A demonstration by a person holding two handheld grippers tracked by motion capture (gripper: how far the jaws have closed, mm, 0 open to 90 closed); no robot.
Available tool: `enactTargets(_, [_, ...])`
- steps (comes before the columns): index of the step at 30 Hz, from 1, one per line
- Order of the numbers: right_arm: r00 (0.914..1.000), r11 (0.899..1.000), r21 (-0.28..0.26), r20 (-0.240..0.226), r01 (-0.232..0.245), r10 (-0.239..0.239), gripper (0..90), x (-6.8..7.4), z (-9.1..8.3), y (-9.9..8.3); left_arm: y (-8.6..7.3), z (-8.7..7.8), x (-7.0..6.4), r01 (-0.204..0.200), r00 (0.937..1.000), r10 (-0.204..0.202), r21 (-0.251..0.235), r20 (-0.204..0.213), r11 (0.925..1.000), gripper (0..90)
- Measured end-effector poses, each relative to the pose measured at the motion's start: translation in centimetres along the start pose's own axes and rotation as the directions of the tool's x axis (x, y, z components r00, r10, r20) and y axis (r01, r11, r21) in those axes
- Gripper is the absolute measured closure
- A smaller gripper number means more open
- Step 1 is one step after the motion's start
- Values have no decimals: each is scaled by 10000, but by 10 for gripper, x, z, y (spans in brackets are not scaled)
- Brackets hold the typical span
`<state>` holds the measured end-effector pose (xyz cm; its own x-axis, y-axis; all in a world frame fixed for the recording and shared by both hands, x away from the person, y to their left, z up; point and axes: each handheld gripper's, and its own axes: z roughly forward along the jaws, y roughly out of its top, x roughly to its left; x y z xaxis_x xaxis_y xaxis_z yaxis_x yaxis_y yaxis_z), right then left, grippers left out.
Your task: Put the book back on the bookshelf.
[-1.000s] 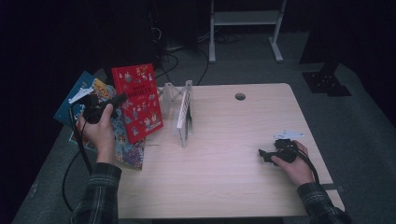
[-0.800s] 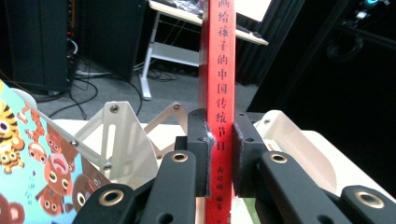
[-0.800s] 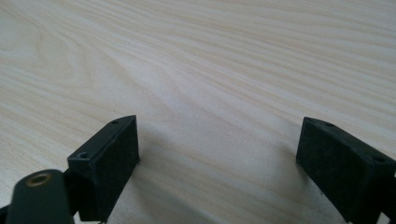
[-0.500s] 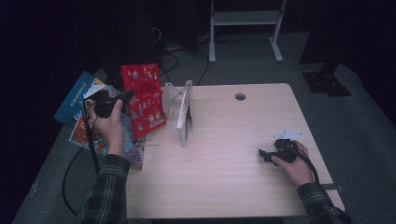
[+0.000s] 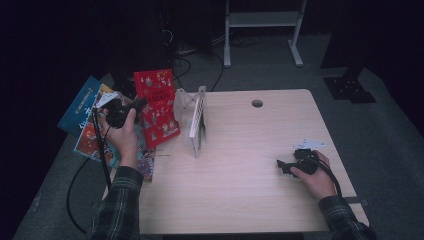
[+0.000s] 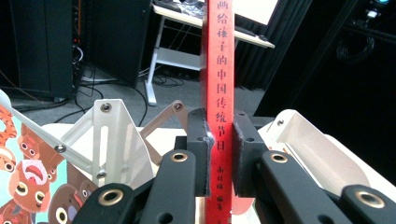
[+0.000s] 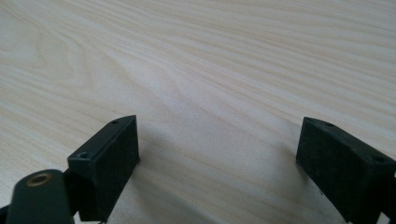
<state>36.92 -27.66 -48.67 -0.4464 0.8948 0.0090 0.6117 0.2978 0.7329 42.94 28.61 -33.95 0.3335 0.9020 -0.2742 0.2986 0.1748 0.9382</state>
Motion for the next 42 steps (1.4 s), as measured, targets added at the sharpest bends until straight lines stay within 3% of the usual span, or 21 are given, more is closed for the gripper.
enactTargets(5, [10000,10000,4,6,-12,12,122,0,0,0,-5,-5,-1,13,9999,-13,35,-101,10000,794])
enactTargets(12, [10000,10000,8,-3,-35,35,121,1,0,0,-12,-13,-9,-317,9993,319,116,-194,9994,792])
enactTargets(18, [10000,10000,6,-7,-42,42,122,1,0,0,-18,-20,-9,-288,9989,298,258,-358,9992,782])
enactTargets(23, [10000,10000,7,-7,-39,39,121,1,0,0,-27,-30,-9,-489,9970,511,390,-582,9980,769])
enactTargets(29, [10000,10000,-3,-6,-24,24,121,2,1,1,-38,-38,-8,-588,9964,621,567,-575,9967,760])
enactTargets(34, [10000,10000,0,-17,-37,37,121,3,1,1,-46,-39,-9,-781,9944,831,757,-650,9941,748])
enactTargets(42, [10000,10000,-4,-42,-1,1,121,4,2,2,-53,-28,-7,-618,9942,701,997,-818,9931,736])
